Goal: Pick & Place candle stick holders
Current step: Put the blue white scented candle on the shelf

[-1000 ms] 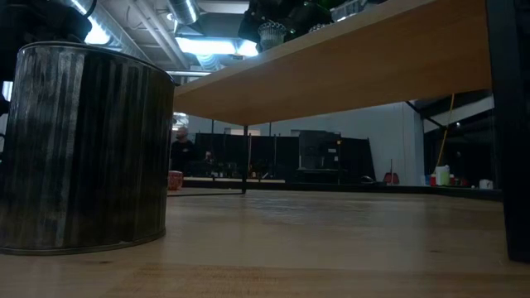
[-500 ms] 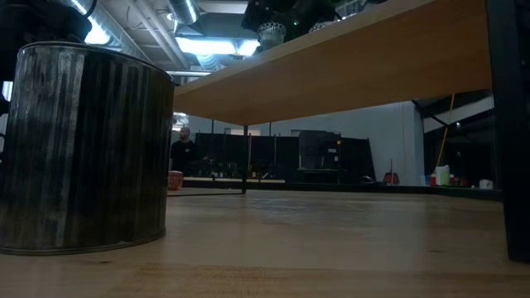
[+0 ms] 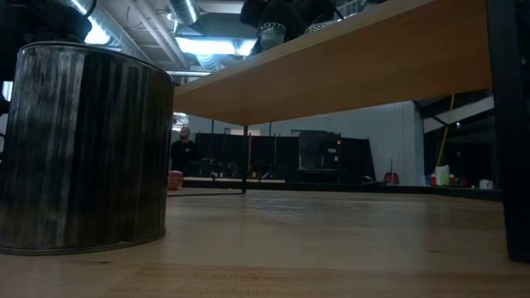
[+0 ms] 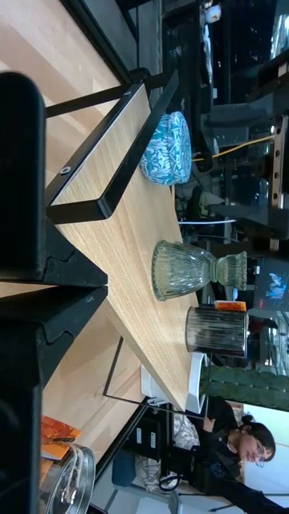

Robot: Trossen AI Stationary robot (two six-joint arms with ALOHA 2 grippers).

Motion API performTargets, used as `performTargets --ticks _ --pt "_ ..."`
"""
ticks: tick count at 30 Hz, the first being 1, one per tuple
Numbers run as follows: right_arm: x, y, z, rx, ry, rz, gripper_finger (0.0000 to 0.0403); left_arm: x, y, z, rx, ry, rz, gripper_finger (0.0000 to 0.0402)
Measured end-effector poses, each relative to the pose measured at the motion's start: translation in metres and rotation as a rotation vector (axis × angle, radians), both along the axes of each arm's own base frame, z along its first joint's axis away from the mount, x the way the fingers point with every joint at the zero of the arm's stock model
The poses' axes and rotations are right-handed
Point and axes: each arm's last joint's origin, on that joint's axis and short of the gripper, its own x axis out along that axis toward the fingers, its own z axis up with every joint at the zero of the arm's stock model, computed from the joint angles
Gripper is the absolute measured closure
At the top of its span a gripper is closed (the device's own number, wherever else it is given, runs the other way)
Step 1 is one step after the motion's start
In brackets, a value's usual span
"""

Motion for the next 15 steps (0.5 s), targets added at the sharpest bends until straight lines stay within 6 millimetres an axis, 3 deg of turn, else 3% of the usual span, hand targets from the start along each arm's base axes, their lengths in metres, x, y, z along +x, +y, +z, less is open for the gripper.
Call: performTargets --ticks 15 --pt "0.0000 0.0000 0.0000 -0.002 0.000 0.003 0.0211 0.0000 0.0000 0.0000 0.000 0.000 0.000 0.0398"
